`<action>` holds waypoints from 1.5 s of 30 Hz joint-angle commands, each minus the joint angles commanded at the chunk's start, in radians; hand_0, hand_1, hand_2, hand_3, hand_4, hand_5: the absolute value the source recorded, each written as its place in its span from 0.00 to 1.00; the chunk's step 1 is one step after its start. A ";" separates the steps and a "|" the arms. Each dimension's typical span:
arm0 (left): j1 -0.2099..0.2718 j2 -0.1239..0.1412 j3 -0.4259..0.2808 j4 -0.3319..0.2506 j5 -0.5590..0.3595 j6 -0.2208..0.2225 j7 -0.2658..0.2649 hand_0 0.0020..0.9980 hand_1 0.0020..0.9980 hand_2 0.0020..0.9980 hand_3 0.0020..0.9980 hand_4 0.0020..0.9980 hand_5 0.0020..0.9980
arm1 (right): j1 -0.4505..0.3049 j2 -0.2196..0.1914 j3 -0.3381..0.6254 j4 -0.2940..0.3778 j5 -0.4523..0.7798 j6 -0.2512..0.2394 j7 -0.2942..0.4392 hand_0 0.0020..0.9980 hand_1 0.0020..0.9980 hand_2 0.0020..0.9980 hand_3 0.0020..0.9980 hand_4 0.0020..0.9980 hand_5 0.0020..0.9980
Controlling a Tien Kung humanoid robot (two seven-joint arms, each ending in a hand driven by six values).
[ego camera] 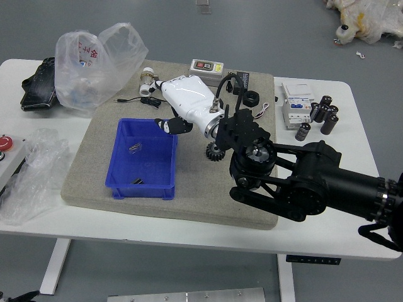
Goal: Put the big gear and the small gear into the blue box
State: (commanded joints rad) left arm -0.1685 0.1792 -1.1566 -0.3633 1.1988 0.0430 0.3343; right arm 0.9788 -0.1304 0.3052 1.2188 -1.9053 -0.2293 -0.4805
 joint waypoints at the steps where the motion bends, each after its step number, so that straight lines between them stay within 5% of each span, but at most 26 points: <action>1: 0.000 0.000 0.000 0.000 0.000 0.000 0.000 0.62 0.59 0.54 0.62 0.68 0.54 | -0.002 -0.002 0.000 -0.016 0.008 0.010 -0.004 0.36 0.57 0.68 0.86 0.76 0.26; 5: -0.001 -0.002 0.001 0.000 -0.001 0.000 -0.001 0.62 0.59 0.54 0.62 0.68 0.54 | -0.016 -0.009 -0.015 -0.066 0.044 0.051 -0.013 0.36 0.57 0.68 0.86 0.76 0.26; 6: -0.001 -0.002 0.002 0.000 -0.002 0.000 -0.001 0.62 0.59 0.54 0.62 0.68 0.53 | -0.025 -0.012 -0.021 -0.077 0.054 0.070 -0.017 0.40 0.69 0.84 0.94 0.93 0.38; 15: -0.003 -0.001 0.004 0.001 -0.006 0.000 -0.003 0.62 0.59 0.54 0.62 0.68 0.53 | -0.077 -0.050 -0.040 -0.092 0.074 0.144 -0.029 0.42 0.71 0.85 0.96 0.97 0.46; 23: -0.006 -0.002 0.010 0.002 -0.012 0.000 -0.007 0.62 0.59 0.54 0.62 0.68 0.53 | -0.108 -0.067 -0.086 -0.125 0.094 0.146 -0.027 0.42 0.72 0.84 0.95 1.00 0.50; 24: -0.006 -0.002 0.011 0.002 -0.013 0.000 -0.007 0.62 0.59 0.54 0.62 0.68 0.53 | -0.111 -0.067 -0.093 -0.131 0.100 0.142 -0.026 0.41 0.65 0.69 0.83 0.77 0.26; 29: -0.006 -0.002 0.012 0.003 -0.015 0.000 -0.008 0.62 0.59 0.54 0.62 0.68 0.53 | -0.122 -0.062 -0.127 -0.157 0.134 0.106 -0.013 0.41 0.65 0.69 0.83 0.77 0.26; 30: -0.007 -0.002 0.013 0.003 -0.015 0.001 -0.009 0.62 0.59 0.54 0.62 0.68 0.53 | -0.124 -0.061 -0.131 -0.159 0.138 0.099 -0.010 0.36 0.54 0.48 0.62 0.41 0.13; 35: -0.008 -0.002 0.019 0.004 -0.020 0.000 -0.013 0.62 0.59 0.54 0.62 0.68 0.53 | -0.127 -0.056 -0.141 -0.164 0.159 0.041 0.017 0.36 0.54 0.48 0.62 0.41 0.13; 36: -0.008 -0.002 0.020 0.004 -0.020 0.000 -0.014 0.62 0.59 0.54 0.62 0.68 0.53 | -0.127 -0.056 -0.141 -0.164 0.161 0.033 0.021 0.32 0.49 0.37 0.51 0.49 0.07; 45: -0.008 -0.001 0.024 0.005 -0.023 0.001 -0.017 0.62 0.59 0.54 0.62 0.68 0.53 | -0.125 -0.061 -0.132 -0.161 0.172 -0.029 0.052 0.31 0.48 0.36 0.49 0.46 0.07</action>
State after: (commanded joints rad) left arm -0.1761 0.1778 -1.1329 -0.3582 1.1754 0.0439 0.3168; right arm 0.8536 -0.1913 0.1732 1.0577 -1.7333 -0.2582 -0.4285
